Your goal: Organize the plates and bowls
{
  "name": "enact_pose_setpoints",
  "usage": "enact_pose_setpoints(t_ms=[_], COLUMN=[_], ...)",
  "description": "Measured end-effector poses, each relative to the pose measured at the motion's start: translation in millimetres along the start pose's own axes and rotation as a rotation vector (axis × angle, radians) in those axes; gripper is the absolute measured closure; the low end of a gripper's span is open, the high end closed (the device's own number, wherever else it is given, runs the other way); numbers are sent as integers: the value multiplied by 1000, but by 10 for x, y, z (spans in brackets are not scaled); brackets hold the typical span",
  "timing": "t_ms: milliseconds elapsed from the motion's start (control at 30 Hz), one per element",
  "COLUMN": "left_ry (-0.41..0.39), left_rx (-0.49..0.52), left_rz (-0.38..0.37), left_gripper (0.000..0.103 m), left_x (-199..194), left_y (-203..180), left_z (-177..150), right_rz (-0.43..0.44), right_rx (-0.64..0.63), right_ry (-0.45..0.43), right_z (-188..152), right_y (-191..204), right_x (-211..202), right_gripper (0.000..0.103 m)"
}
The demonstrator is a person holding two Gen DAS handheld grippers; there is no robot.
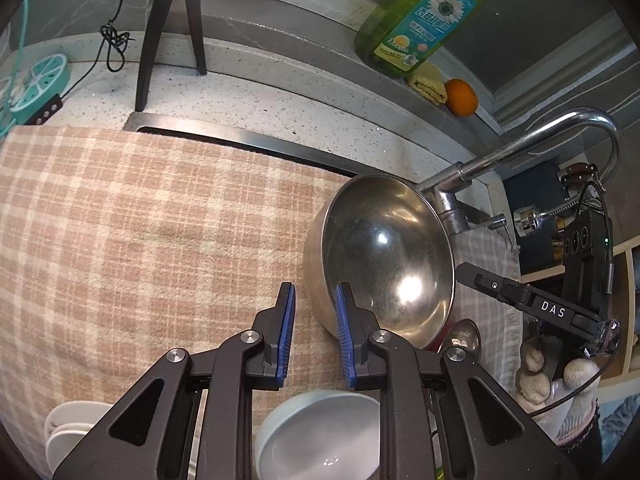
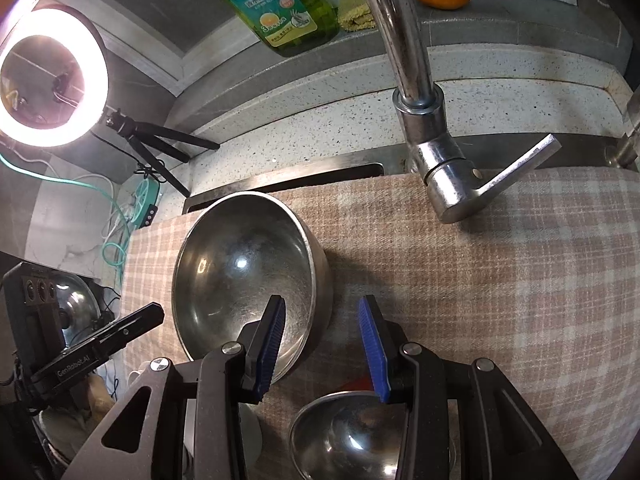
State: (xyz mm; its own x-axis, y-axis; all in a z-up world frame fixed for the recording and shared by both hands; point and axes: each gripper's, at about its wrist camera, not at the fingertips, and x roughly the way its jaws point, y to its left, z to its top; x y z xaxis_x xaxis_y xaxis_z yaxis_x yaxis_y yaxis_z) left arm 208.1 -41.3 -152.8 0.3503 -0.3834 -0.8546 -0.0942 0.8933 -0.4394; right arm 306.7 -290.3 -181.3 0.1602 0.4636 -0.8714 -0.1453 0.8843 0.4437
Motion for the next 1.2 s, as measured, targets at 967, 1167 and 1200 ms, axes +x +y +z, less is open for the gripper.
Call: enact_pose_setpoints(t_ms=[967, 1167, 1200], left_ry=[38, 10, 5], left_rx=[59, 70, 73], left_rz=[5, 11, 12], left_gripper=[86, 86, 86], left_x=[274, 142, 110], left_y=[-84, -92, -87], left_z=[49, 28, 23], right_rz=[-47, -47, -47], right_rx=[-18, -21, -24], right_ry=[54, 52, 50], right_z=[60, 13, 2], right_y=[143, 199, 222], right_x=[251, 221, 209], right_gripper=[91, 91, 91])
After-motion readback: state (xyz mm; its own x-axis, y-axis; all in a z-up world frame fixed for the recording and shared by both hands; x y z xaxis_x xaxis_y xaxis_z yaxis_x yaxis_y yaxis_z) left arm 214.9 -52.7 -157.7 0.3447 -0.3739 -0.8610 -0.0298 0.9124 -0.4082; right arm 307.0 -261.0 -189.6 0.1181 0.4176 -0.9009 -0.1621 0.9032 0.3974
